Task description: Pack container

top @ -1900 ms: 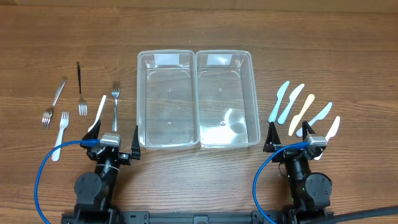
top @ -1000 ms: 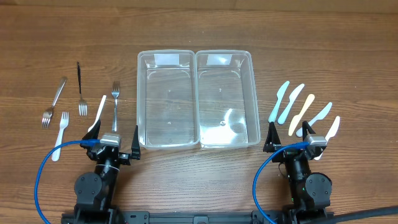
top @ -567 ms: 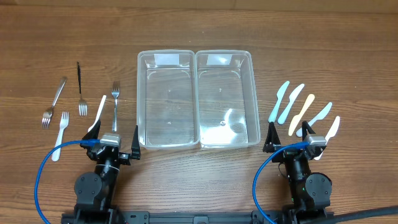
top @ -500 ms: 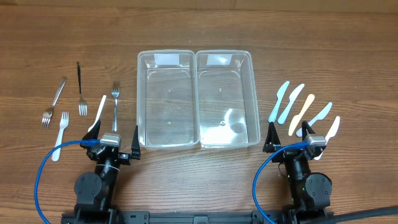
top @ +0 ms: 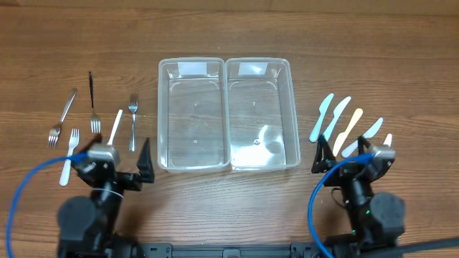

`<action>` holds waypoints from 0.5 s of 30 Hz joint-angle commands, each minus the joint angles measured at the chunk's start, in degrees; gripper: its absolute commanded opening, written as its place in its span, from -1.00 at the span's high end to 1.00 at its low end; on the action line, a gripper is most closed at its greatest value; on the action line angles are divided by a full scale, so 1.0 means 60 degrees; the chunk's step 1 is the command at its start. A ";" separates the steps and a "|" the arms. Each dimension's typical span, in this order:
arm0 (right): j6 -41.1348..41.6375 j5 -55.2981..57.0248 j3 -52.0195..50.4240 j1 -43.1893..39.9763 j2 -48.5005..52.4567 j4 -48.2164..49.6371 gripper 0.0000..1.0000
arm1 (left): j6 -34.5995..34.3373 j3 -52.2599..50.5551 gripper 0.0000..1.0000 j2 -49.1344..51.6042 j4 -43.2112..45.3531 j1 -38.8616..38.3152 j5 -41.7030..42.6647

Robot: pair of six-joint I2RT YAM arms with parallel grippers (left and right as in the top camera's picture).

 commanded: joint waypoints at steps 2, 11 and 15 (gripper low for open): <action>0.0025 0.0229 0.2707 -0.0018 0.2667 -0.1570 -1.00 | -0.0273 0.3916 -1.00 0.3825 -0.2317 0.0051 -0.0025; 0.0076 0.0109 0.7151 -0.0018 0.7213 -0.5690 -1.00 | -0.0127 0.8859 -1.00 0.9519 -0.6495 0.0051 0.0098; 0.0809 0.0794 0.7209 -0.0018 0.7777 -0.6054 -1.00 | -0.0055 0.8856 -0.63 1.0881 -0.6506 0.0051 0.0273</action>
